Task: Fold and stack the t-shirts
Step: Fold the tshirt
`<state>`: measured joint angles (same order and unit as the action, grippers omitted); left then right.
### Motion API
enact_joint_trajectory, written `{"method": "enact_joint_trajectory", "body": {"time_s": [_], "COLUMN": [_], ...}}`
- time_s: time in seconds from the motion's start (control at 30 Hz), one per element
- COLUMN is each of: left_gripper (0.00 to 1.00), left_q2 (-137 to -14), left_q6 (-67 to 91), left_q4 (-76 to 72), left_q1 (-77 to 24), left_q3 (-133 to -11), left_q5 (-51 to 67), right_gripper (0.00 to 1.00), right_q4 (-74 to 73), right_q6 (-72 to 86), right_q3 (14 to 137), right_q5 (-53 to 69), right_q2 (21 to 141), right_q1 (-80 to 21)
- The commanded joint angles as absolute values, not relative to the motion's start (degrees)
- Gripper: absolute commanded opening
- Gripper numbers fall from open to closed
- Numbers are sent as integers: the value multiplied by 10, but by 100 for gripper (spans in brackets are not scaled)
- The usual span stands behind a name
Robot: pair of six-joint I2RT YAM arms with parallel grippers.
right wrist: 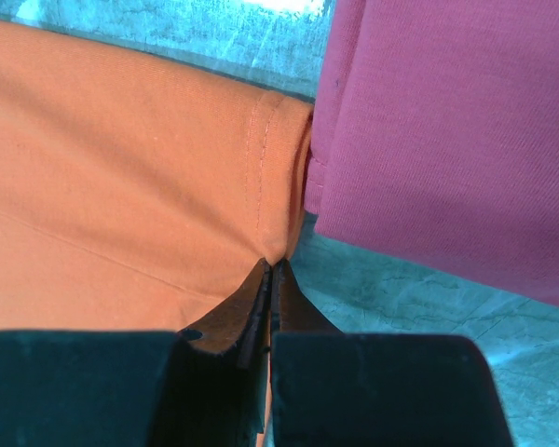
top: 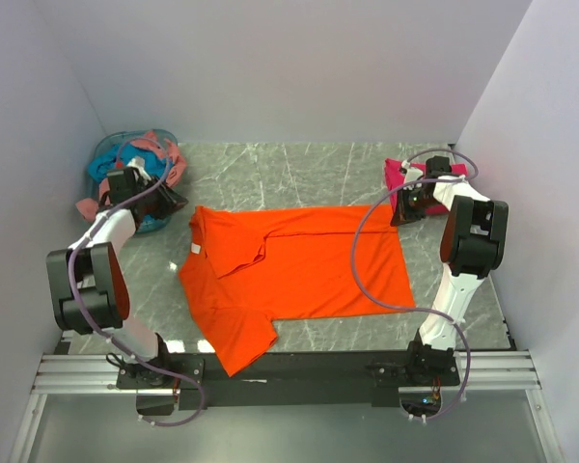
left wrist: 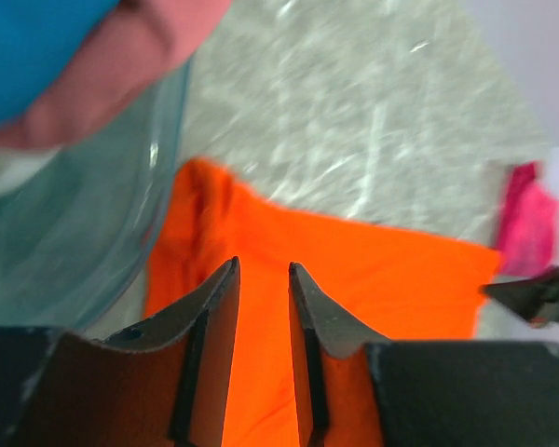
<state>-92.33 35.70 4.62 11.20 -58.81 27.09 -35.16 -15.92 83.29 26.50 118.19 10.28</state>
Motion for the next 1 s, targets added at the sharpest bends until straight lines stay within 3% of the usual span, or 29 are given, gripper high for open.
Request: {"method": "enact_joint_trajectory", "body": {"time_s": [0.0,0.13,0.27,0.63,0.77,0.87,0.97], "left_gripper": [33,34,36,38,34,16,12], "left_q2": [-900,-929,-964,-1064,-1084,-1082,-1072], "left_q6": [303,288,284,270,267,270,269], "left_q4": [91,141,160,209,217,213,212], "left_q1": [74,16,-11,-31,-31,-31,-31], "left_q3": [-569,-602,-641,-735,-748,-749,-751], "left_q5": [199,73,26,-20,-17,-22,-41], "right_gripper": [0,0,0,0,0,0,0], "right_q4": [-352,-352,-352,-351,-352,-351,-349], "right_q6": [-163,-163,-163,-164,-164,-165,-167], "right_q3": [838,841,840,840,840,839,837], "right_q5": [255,256,255,258,258,258,256], "right_q2": [1164,1165,1166,1167,1168,1166,1165], "right_q1": [110,110,110,110,111,111,112]}}
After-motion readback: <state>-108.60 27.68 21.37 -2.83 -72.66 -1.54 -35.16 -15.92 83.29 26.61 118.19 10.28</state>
